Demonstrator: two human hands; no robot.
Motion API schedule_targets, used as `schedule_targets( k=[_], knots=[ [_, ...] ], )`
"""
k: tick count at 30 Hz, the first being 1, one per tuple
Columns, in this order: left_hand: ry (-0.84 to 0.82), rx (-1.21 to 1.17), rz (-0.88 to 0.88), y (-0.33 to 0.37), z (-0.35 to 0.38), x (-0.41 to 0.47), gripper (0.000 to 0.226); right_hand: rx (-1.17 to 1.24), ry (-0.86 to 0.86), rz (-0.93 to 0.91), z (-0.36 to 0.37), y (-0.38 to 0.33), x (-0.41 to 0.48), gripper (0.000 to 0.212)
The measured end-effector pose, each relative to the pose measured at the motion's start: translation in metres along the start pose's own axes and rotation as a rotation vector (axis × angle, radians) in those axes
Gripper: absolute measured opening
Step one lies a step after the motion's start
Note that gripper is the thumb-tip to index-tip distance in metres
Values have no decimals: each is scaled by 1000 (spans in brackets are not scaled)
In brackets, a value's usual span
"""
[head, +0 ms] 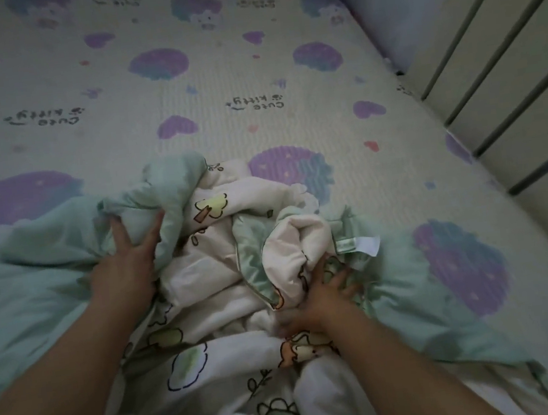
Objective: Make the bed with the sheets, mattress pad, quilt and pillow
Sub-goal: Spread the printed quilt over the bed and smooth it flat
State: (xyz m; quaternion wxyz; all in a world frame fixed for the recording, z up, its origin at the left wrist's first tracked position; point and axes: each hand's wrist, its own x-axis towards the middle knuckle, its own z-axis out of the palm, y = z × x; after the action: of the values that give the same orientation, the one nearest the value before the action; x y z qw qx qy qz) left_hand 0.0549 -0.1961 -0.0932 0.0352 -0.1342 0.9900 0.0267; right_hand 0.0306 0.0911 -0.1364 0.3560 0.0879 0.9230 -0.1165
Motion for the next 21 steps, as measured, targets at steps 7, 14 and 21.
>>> schedule_targets(
  k=[7, 14, 21],
  knots=[
    [-196, 25, -90, 6, 22, 45, 101, -131, 167, -18, 19, 2, 33, 109],
    [-243, 179, -143, 27, 66, 40, 72, -468, 404, -148, 16, -3, 55, 32],
    [-229, 157, -30, 19, 41, 45, 22, -63, 388, -179, -5, 5, 50, 26]
  ],
)
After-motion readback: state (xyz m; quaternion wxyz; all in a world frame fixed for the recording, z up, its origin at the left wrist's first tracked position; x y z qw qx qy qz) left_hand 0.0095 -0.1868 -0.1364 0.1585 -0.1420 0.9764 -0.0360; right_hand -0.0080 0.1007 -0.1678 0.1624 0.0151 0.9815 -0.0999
